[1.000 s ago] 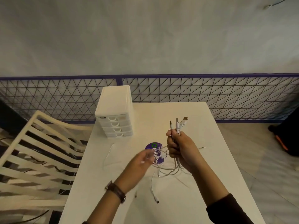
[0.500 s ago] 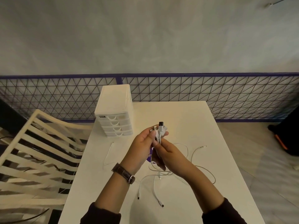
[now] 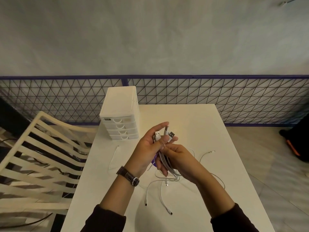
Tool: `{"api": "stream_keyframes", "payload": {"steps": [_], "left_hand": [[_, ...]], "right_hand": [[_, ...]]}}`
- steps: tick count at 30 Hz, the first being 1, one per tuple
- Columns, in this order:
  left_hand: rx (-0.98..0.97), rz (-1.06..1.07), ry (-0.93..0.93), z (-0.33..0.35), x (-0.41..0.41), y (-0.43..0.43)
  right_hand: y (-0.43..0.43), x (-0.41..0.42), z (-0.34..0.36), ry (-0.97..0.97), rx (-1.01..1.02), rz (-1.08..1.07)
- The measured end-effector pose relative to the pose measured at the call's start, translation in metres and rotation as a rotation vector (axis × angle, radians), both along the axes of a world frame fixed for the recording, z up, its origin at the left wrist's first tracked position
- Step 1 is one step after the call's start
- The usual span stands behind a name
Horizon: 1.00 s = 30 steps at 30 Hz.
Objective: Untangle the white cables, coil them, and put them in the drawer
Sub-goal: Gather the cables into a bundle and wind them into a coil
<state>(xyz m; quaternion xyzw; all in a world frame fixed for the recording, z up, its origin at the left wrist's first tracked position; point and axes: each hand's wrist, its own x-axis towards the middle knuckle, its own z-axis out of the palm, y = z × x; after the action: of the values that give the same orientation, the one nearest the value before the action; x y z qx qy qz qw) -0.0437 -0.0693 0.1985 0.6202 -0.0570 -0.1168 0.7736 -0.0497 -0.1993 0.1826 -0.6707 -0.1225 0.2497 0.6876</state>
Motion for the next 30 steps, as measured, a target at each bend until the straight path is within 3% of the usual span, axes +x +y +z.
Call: {"api": "stream_keyframes", "payload": {"steps": [7,14,19,21,26,30], "left_hand": [[-0.093,0.055,0.025,0.002,0.002,0.001],[-0.045,0.09,0.007,-0.001,0.003,0.002],[0.113,0.097,-0.036,-0.006,0.005,0.003],[0.14,0.055,-0.046,-0.004,0.005,0.004],[-0.017,-0.146,0.22,-0.003,0.002,0.014],[-0.003,-0.263,0.227,-0.003,-0.007,0.014]], "right_hand": [[0.002,0.0,0.008,0.017,0.004,0.033],[0.003,0.001,0.008,0.037,-0.026,0.049],[0.002,0.002,0.008,0.095,-0.002,0.038],[0.003,0.001,0.009,0.087,0.013,0.051],[0.006,0.003,0.011,-0.028,-0.04,0.028],[0.007,0.003,0.011,-0.003,-0.091,0.049]]}}
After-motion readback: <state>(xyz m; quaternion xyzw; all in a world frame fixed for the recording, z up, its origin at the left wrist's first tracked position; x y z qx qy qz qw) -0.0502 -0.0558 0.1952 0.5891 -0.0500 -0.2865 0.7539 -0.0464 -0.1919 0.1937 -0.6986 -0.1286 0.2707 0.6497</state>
